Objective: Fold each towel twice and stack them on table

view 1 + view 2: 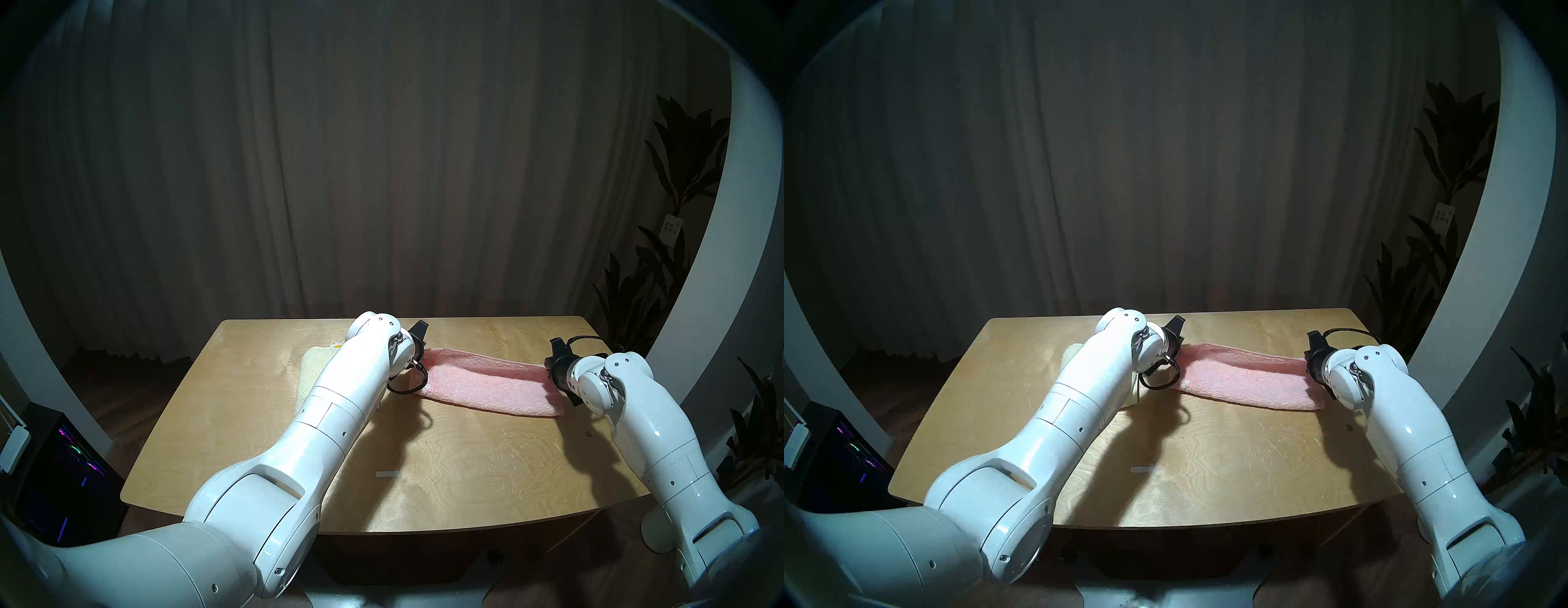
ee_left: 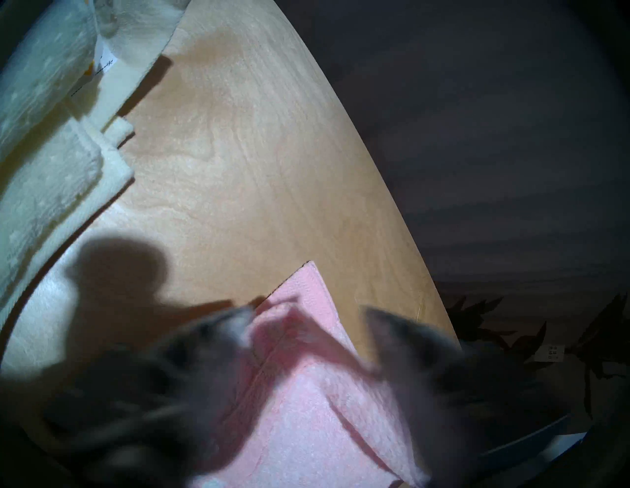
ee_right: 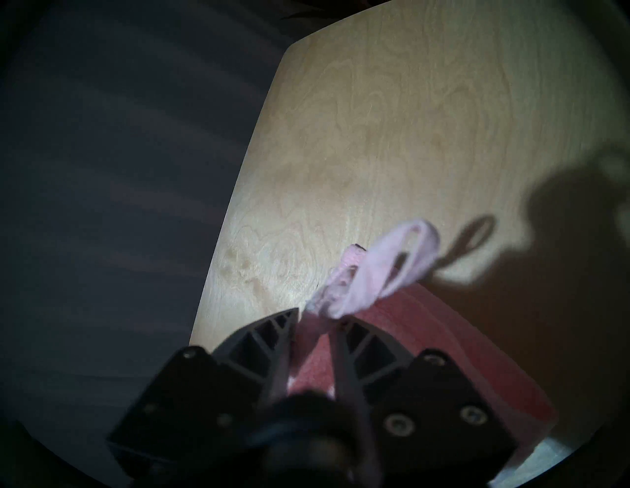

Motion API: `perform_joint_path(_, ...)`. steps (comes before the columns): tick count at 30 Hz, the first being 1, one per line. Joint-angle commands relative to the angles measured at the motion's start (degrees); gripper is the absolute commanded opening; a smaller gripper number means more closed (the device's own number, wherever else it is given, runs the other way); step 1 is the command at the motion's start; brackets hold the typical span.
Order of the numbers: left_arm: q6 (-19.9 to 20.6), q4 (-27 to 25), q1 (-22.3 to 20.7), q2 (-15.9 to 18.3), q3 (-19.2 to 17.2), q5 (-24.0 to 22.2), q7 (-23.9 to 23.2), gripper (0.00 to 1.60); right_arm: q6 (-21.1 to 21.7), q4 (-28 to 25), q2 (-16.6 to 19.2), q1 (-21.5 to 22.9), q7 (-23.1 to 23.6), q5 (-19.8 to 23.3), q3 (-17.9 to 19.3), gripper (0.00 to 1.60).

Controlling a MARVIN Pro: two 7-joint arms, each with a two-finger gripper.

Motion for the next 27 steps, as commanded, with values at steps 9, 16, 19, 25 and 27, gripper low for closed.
perform_joint_path(9, -1.92, 0.20, -4.45, -0.56, -0.52, 1.20, -6.19, 1.60, 1.46, 4.84, -2.52, 9.85, 3.38, -1.92, -1.81, 1.60)
perform_joint_path(16, -0.95, -6.17, -0.57, 1.95, -1.75, 0.27, -12.73, 1.60, 2.76, -0.73, 0.23, 5.91, 4.62, -1.60, -0.53, 1.60)
perform_joint_path(19, -0.80, -8.69, 1.93, 3.29, -2.35, -0.10, -14.87, 1.60, 3.48, -2.73, 1.33, 3.50, 5.07, -1.18, 0.20, 1.60)
perform_joint_path(25, -0.70, -13.31, 5.34, 6.43, -3.39, -0.03, -16.77, 1.60, 3.99, -6.31, 2.65, 0.12, 5.61, -0.88, 1.62, 1.60)
perform_joint_path(27, -0.62, -14.44, 6.06, 7.60, -3.85, 0.15, -17.30, 1.60, 4.19, -7.43, 2.99, -1.16, 5.93, -0.45, 2.15, 1.60)
